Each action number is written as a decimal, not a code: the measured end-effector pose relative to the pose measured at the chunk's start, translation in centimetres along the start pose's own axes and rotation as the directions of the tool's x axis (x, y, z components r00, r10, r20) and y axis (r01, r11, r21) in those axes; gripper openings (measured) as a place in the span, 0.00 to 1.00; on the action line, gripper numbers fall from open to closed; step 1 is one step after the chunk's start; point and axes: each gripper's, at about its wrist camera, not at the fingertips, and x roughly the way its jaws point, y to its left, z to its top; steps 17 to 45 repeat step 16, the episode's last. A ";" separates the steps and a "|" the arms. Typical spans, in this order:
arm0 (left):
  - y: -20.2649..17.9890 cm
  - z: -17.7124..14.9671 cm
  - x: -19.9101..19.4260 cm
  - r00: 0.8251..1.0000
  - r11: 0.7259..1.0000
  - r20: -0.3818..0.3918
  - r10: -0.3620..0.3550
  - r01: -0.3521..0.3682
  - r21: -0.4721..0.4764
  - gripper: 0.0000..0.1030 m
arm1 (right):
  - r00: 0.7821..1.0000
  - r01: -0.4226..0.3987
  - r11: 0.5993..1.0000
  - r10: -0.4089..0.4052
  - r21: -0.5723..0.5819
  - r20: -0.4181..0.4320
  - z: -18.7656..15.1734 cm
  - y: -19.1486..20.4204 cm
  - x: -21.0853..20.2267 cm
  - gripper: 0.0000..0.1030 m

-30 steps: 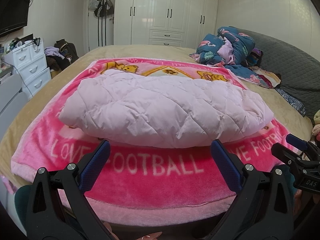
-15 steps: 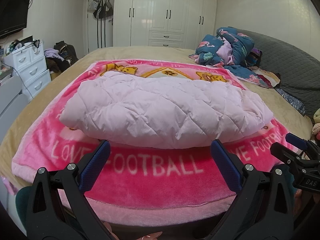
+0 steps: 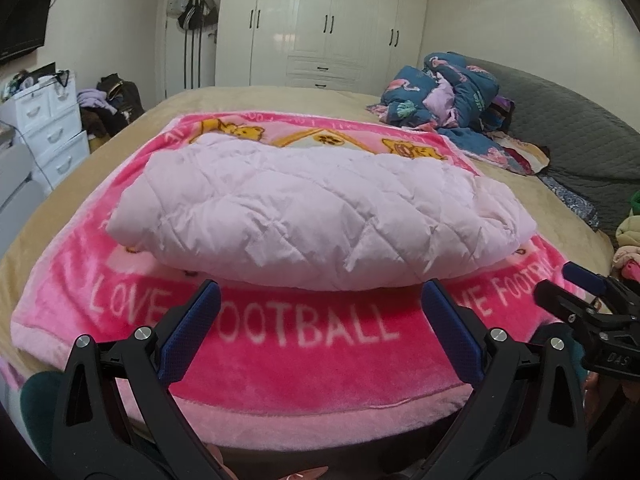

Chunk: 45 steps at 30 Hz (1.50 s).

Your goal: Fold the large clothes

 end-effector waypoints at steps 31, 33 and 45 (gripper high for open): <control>20.9 4.1 2.5 0.913 0.879 -0.062 0.403 -0.405 -0.251 0.91 | 0.866 0.477 0.791 -0.498 0.384 -0.050 -3.4 -21.3 -2.6 0.96; 20.9 4.1 2.5 0.913 0.879 -0.062 0.403 -0.405 -0.251 0.91 | 0.866 0.477 0.791 -0.498 0.384 -0.050 -3.4 -21.3 -2.6 0.96; 20.9 4.1 2.5 0.913 0.879 -0.062 0.403 -0.405 -0.251 0.91 | 0.866 0.477 0.791 -0.498 0.384 -0.050 -3.4 -21.3 -2.6 0.96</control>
